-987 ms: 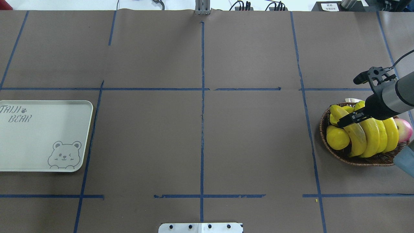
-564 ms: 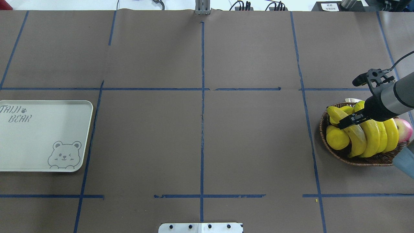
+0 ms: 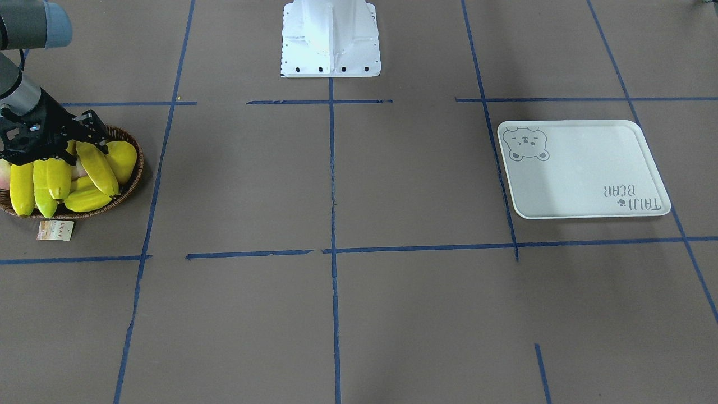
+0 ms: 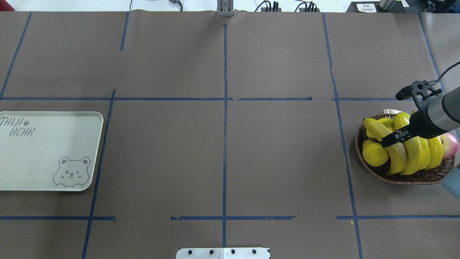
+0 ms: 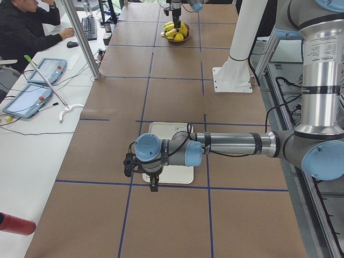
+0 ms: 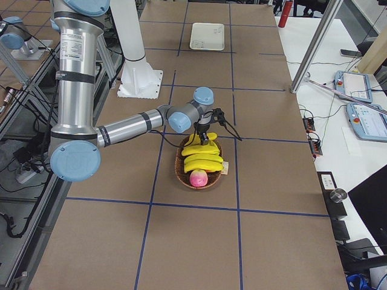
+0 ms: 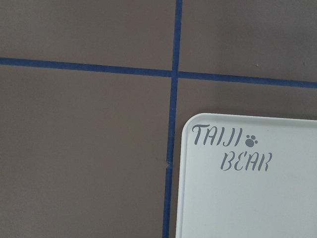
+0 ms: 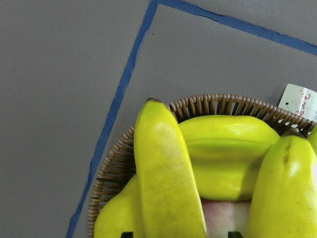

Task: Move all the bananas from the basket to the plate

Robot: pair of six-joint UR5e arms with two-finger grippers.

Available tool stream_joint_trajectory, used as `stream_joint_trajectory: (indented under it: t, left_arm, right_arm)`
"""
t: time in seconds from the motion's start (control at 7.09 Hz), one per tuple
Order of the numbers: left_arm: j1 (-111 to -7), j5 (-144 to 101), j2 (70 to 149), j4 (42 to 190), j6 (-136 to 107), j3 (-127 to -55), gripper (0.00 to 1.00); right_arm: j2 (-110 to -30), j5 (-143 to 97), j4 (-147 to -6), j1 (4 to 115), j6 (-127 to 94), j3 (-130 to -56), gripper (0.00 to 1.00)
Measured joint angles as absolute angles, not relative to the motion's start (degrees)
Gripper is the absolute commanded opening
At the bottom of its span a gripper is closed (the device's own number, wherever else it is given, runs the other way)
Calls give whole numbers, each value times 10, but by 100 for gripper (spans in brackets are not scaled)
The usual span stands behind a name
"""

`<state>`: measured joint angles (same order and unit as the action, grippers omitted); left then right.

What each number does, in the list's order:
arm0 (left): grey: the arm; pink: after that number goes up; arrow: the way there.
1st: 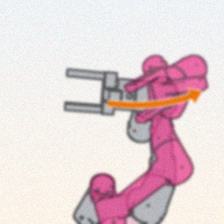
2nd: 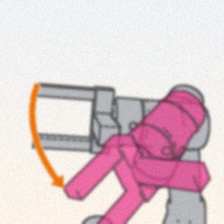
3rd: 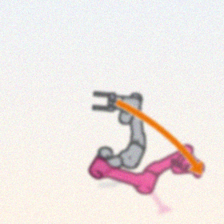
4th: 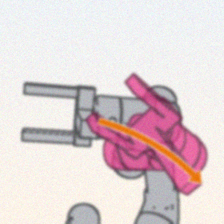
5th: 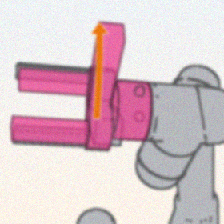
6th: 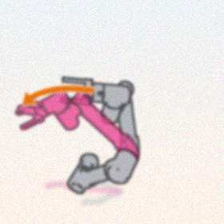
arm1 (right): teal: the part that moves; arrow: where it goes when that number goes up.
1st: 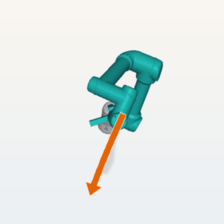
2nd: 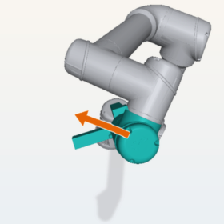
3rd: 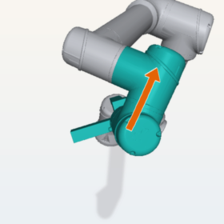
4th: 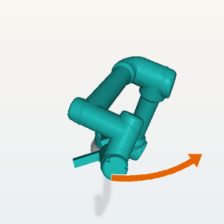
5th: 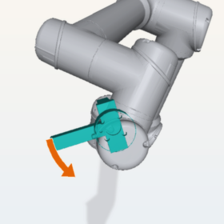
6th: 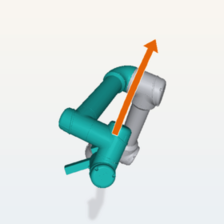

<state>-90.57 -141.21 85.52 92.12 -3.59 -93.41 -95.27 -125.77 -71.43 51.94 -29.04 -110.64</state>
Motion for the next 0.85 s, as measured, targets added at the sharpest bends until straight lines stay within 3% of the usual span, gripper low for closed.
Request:
stream_joint_trajectory:
  t: [0.28,0.7,0.85]
  left_arm:
    - [-906,-1412,855,921,-36,-934,100]
    - [-905,-1412,856,921,-37,-934,100]
    - [-905,-1412,856,921,-37,-934,100]
  right_arm:
    - [-953,-1258,-714,519,-289,-1107,58]
    - [-954,-1260,-715,519,-288,-1107,9]
    - [-954,-1262,-715,519,-288,-1108,3]
